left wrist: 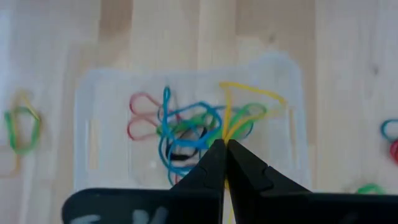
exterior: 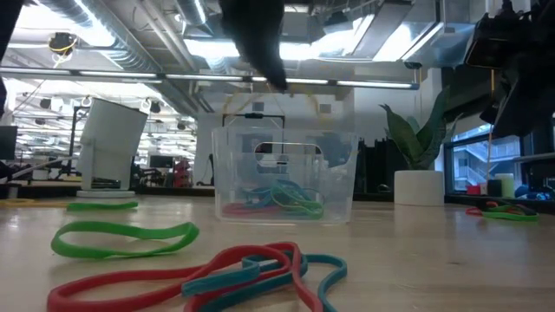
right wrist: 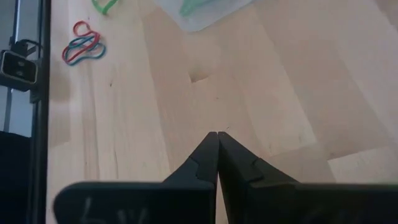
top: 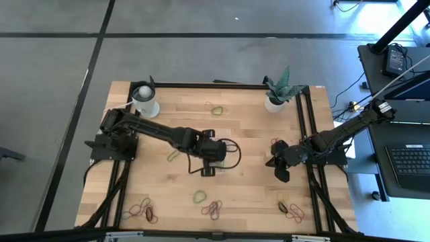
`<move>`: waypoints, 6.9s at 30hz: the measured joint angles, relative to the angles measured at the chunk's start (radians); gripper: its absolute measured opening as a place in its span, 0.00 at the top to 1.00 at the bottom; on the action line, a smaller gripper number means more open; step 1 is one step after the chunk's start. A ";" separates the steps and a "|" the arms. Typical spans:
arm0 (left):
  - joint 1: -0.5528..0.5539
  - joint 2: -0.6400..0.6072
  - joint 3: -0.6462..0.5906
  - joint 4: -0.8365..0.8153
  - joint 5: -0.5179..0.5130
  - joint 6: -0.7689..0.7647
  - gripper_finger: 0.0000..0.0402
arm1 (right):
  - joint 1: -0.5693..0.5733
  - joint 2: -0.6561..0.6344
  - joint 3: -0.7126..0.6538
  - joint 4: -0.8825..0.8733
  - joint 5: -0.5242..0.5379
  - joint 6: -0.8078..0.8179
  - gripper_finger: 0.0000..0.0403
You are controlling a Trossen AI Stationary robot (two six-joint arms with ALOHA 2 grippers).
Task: Pick and place rubber bands into bin
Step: Put the yellow rubber band into the transparent bin, then put the red rubber band into the transparent bin
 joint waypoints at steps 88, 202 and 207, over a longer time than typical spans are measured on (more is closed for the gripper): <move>-0.480 -0.550 -0.892 0.767 -0.039 -0.223 1.00 | 0.488 0.588 0.767 -0.868 -0.169 0.942 0.86; -0.417 -0.640 -0.897 0.712 0.091 -0.011 0.99 | -0.394 1.192 1.194 -0.353 0.020 -0.108 0.92; -0.436 -0.640 -0.897 0.700 0.091 -0.017 0.99 | -0.394 1.170 1.194 -0.374 0.020 -0.100 0.80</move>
